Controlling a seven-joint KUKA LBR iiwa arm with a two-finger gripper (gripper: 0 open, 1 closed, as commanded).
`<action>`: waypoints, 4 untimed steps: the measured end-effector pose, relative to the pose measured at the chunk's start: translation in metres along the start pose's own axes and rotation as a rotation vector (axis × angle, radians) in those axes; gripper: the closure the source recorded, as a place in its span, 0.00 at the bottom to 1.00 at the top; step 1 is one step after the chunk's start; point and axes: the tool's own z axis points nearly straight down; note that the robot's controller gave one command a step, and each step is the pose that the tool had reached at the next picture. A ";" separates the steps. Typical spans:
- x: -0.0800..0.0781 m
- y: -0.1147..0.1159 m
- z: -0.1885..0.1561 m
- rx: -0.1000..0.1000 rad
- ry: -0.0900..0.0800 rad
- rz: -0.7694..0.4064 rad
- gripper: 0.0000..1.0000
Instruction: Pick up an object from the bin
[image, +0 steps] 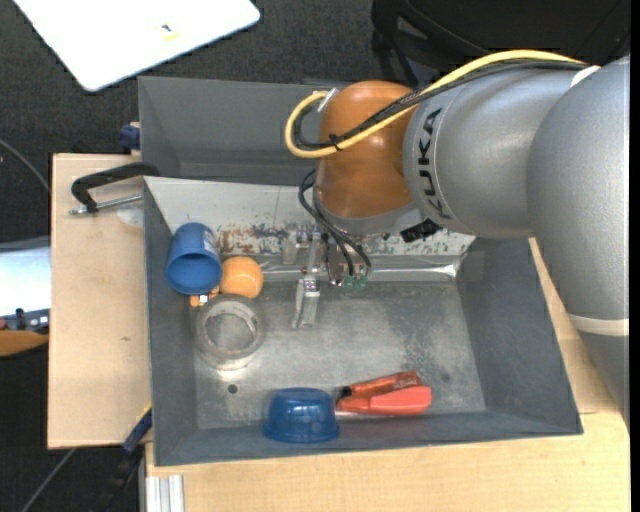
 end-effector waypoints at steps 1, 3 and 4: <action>-0.002 -0.001 -0.005 -0.001 -0.008 0.002 0.00; -0.002 -0.008 -0.004 -0.003 -0.015 -0.081 0.00; 0.005 0.063 0.033 -0.003 -0.009 0.121 0.00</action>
Offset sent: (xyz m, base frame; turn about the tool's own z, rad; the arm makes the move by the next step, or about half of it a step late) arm 0.0024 -0.0051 -0.0709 0.0015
